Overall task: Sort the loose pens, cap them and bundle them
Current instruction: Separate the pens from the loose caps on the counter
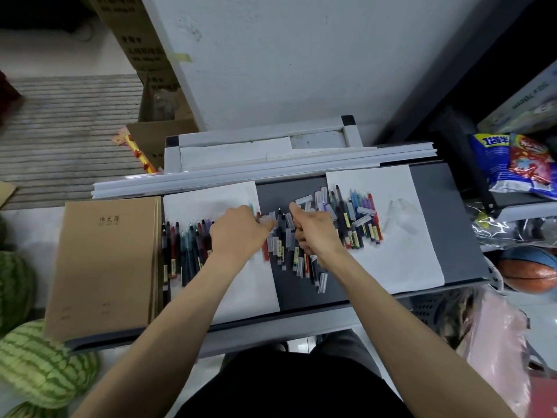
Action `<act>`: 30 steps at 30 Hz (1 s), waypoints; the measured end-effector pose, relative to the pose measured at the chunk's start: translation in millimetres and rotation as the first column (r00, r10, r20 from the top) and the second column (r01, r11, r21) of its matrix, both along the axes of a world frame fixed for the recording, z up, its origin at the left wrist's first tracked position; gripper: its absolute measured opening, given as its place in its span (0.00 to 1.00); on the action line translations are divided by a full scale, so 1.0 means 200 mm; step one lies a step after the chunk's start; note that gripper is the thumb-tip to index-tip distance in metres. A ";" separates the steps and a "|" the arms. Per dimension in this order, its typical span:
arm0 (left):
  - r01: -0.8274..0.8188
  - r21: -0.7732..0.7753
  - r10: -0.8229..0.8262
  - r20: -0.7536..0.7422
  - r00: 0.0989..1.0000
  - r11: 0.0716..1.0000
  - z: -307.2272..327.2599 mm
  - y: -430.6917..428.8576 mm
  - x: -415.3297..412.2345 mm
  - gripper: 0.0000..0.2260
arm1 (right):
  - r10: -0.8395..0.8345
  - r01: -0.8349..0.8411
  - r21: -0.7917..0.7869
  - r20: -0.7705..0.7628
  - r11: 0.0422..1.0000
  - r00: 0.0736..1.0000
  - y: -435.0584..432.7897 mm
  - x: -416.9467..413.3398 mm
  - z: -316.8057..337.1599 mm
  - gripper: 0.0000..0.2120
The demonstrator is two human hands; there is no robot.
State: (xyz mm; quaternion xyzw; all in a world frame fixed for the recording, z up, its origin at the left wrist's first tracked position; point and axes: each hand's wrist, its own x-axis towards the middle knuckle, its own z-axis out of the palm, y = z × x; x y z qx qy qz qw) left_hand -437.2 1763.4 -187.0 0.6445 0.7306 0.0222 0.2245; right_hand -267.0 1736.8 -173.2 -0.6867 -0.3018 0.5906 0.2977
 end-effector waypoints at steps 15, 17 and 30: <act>0.166 0.053 -0.168 0.027 0.985 0.985 -0.05 -0.02 0.03 0.18 | 0.251 -0.338 0.074 0.525 0.938 0.813 0.04 -0.11 -0.02 0.10; 0.109 0.096 -0.121 0.128 0.984 0.989 -0.04 -0.04 0.00 0.20 | 0.271 -0.379 0.069 0.583 0.923 0.766 0.06 -0.13 -0.01 0.10; -0.297 -0.525 0.574 0.812 0.107 0.798 0.01 -0.22 -0.32 0.12 | 0.447 -0.679 -0.180 0.862 0.712 0.240 0.16 -0.26 0.04 0.13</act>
